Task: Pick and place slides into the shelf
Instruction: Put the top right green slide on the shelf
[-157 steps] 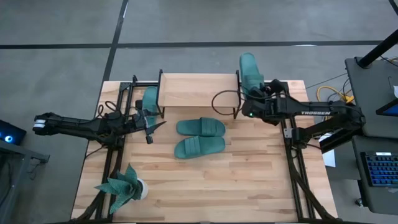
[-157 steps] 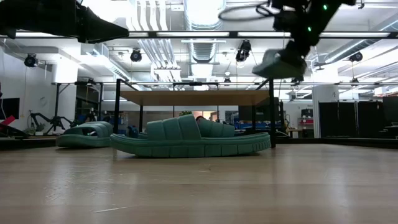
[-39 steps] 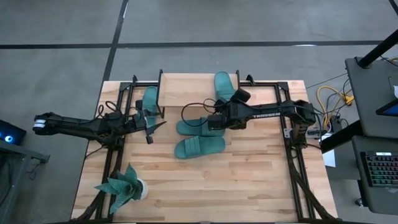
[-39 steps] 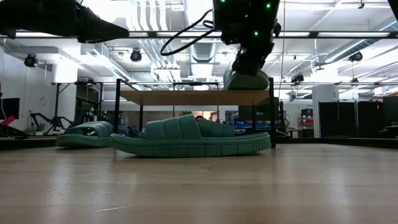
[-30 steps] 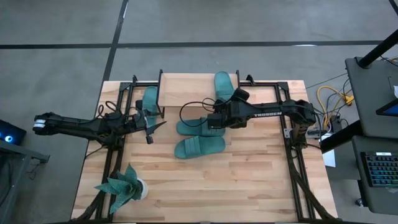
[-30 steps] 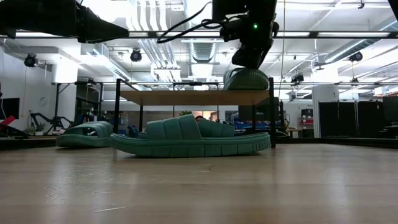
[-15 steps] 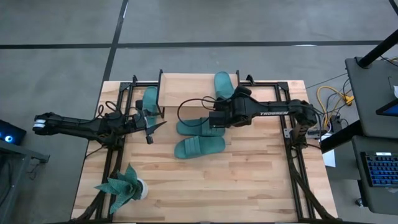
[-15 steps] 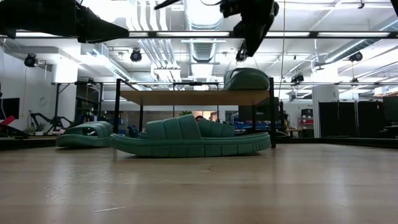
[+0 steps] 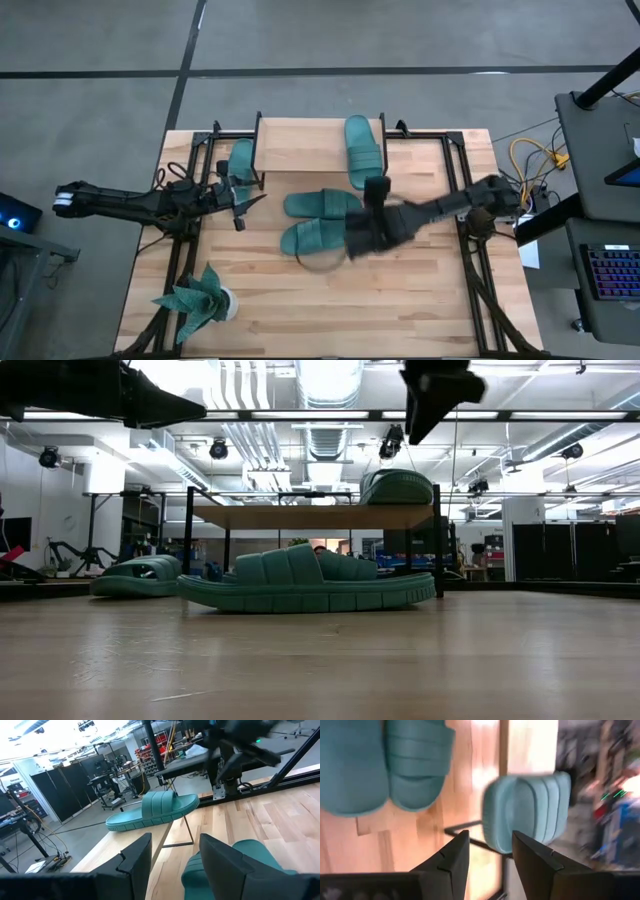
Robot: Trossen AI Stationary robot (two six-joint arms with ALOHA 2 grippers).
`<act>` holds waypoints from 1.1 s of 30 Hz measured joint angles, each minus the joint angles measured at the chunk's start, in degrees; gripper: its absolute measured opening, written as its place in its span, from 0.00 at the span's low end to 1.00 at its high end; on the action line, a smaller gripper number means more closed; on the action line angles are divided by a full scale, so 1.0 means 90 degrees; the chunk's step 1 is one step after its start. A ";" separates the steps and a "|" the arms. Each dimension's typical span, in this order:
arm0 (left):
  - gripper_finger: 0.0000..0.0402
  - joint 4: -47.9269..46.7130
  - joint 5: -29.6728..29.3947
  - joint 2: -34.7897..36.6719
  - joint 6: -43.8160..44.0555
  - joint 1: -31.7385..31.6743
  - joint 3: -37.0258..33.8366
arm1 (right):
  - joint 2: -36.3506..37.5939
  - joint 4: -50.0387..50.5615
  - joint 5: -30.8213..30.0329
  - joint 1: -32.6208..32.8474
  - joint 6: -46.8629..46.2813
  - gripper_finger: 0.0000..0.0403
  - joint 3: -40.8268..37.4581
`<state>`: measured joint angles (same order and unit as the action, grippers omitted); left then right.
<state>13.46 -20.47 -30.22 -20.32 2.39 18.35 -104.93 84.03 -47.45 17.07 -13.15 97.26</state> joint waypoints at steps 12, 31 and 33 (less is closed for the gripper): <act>0.38 -0.0010 0.0000 -0.0005 0.0000 -0.0005 0.0000 | 0.0074 -0.0412 -0.1631 0.0731 -0.1102 0.32 -0.1702; 0.38 -0.0095 0.0000 -0.0012 -0.0002 -0.0002 0.0000 | 0.0192 -0.1104 -0.1622 -0.0069 -0.1322 0.41 -0.2106; 0.38 -0.0095 -0.0001 -0.0012 -0.0002 0.0002 0.0000 | 0.0269 -0.1169 -0.1631 -0.0066 -0.1317 0.43 -0.2106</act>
<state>12.60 -20.48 -30.33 -20.34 2.42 18.35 -102.51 73.51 -62.13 16.47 -25.00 78.30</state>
